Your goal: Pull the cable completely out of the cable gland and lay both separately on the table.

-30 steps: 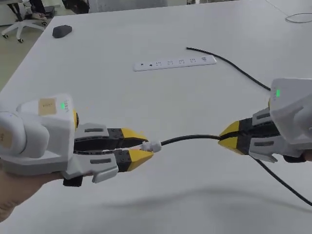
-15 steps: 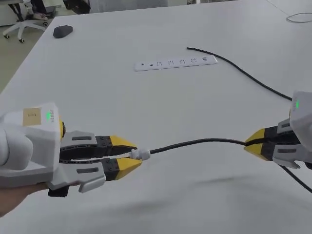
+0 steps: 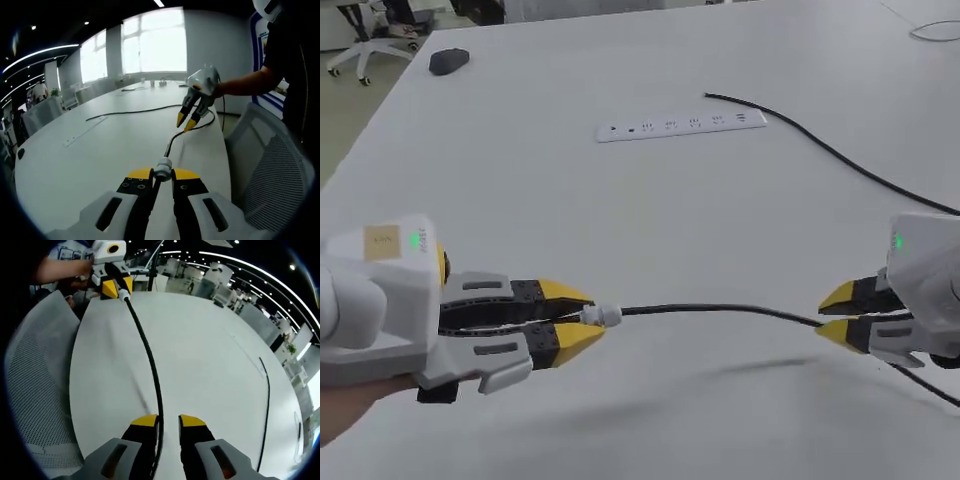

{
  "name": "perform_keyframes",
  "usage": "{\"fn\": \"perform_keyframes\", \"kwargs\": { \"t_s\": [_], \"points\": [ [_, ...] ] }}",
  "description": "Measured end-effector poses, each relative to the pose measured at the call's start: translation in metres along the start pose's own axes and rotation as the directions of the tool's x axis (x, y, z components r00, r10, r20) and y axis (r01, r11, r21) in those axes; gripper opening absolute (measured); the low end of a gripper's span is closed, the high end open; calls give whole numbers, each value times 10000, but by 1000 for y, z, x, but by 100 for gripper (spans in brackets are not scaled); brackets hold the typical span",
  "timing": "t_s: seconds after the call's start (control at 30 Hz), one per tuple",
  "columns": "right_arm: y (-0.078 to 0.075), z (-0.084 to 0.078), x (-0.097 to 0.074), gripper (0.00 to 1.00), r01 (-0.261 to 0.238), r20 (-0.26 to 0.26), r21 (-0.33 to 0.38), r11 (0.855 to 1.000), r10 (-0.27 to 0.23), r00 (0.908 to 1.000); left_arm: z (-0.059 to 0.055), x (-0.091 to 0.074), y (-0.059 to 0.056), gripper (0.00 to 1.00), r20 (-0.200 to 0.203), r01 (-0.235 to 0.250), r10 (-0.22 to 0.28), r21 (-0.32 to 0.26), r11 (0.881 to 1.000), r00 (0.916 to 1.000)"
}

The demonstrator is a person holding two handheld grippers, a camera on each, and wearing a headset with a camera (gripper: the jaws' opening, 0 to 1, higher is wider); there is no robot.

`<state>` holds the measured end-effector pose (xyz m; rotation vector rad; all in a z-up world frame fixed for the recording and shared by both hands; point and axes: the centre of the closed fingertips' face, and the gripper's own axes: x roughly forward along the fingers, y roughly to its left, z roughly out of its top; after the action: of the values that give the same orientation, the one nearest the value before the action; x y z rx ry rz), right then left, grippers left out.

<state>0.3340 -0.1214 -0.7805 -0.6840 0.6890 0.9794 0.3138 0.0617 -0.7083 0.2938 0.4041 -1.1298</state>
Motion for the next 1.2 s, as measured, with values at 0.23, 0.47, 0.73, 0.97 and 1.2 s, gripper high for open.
{"fn": "perform_keyframes", "kwargs": {
  "t_s": [0.23, 0.47, 0.73, 0.97, 1.2],
  "points": [
    [25, 88, -7, 16, -1142, 2928, 490, 9923, 950, 9514, 0, 1, -3, 15, -5, 82, -82, -19, 10000, 10000],
    [64, 152, 7, 16, -1956, 3786, -999, 9756, 2191, 8993, 6, 4, -9, 15, 110, 261, -263, 132, 9996, 9996],
    [73, 157, 27, 11, -1930, 3314, -1724, 9659, 2414, 9121, 9, 4, -9, 15, 147, 319, -324, 328, 9990, 9994],
    [74, 158, 32, 0, -1898, 3124, -2108, 9589, 2501, 9164, 9, 4, -9, 15, 202, 301, -308, 324, 9990, 9993],
    [77, 156, 34, 0, -1902, 2843, -2499, 9494, 2597, 9229, 5, -4, -8, 15, 256, 155, -162, 304, 9994, 9995]
  ]
}}
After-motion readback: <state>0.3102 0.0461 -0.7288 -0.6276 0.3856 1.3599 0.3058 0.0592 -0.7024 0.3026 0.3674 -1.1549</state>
